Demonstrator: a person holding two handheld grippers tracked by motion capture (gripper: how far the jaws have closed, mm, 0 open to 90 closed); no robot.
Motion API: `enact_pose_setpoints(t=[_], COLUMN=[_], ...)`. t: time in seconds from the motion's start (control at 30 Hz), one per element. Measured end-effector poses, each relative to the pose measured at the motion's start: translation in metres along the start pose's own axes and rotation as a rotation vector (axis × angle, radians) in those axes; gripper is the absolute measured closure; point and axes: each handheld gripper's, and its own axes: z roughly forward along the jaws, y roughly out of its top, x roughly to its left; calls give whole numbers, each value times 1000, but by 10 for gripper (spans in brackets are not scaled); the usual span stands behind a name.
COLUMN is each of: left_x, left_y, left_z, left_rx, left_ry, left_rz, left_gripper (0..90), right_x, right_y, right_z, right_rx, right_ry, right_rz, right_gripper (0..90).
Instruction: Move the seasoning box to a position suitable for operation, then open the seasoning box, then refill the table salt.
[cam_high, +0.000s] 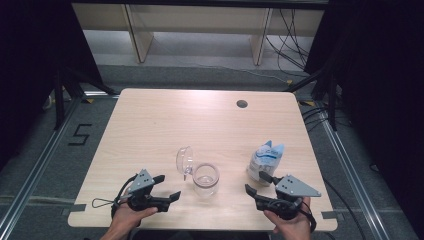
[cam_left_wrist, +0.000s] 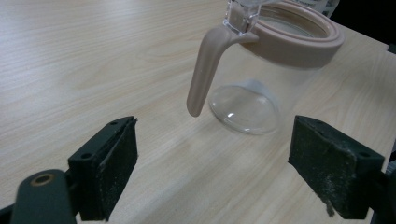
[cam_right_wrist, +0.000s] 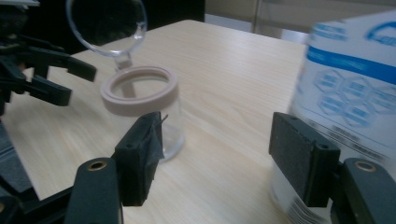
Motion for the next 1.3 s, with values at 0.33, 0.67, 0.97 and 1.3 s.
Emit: enact_pose_setpoints(t=[0.33, 0.67, 0.97, 1.3], left_x=[-3, -3, -3, -3], left_y=[0, 0, 0, -2], left_z=[1, -4, -2, -5], left_rx=[3, 0, 0, -14], left_ry=[6, 11, 1, 12], left_rz=[7, 16, 19, -1], left_gripper=[150, 150, 150, 149], right_x=[-26, -44, -61, -67], right_y=[-17, -24, -30, -29], right_z=[-17, -14, -10, 6], right_rx=[-7, 34, 45, 46], right_ry=[-99, -150, -170, -143], right_rz=[67, 76, 81, 104], right_gripper=[326, 297, 239, 158])
